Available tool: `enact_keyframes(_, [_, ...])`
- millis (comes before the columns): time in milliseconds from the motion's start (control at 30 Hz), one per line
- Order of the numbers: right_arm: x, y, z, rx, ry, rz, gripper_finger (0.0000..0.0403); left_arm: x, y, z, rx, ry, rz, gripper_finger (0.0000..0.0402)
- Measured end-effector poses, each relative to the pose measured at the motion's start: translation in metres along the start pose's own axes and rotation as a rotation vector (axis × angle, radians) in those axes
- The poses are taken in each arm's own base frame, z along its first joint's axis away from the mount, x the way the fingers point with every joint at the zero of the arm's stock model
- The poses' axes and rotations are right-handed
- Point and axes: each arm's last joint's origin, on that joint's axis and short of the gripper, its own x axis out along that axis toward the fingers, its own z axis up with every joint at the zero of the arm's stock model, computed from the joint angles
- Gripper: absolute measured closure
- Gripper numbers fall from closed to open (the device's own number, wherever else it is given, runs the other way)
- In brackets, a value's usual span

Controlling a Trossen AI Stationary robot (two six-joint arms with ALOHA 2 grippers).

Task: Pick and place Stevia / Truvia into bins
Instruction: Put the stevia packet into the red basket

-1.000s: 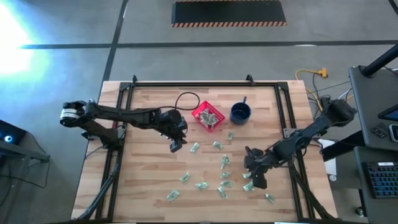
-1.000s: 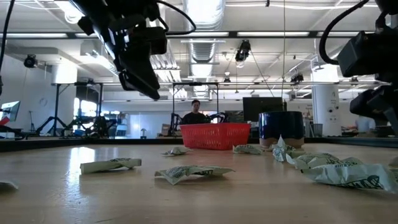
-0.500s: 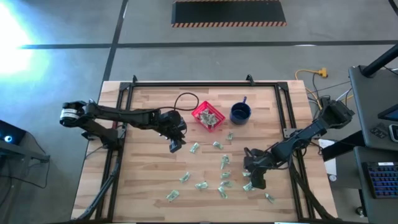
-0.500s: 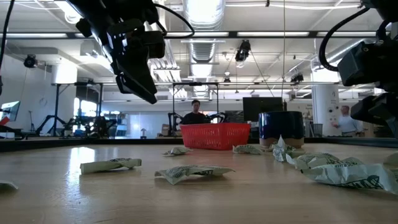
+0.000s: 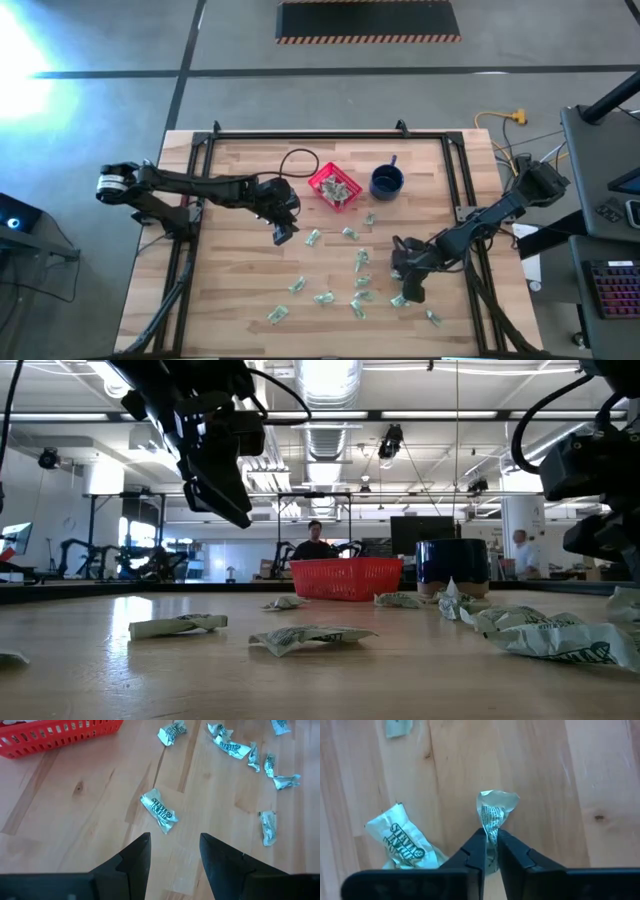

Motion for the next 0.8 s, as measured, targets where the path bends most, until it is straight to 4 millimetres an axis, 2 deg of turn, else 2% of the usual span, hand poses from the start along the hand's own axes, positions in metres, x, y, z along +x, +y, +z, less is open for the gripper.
enact_keyframes(233, [-0.008, 0.013, 0.013, -0.028, -0.057, 0.029, 0.0375, 0.000, 0.000, 0.000, -0.008, 0.000, 0.000, 0.0249])
enact_keyframes(533, [-0.030, 0.034, 0.043, -0.124, -0.218, 0.024, 0.0375, 0.000, 0.000, 0.000, -0.008, 0.000, 0.000, 0.0249])
enact_keyframes(800, [-0.049, 0.032, 0.076, -0.153, -0.356, -0.072, 0.0375, 0.001, -0.003, -0.001, 0.002, 0.005, -0.008, 0.0249])
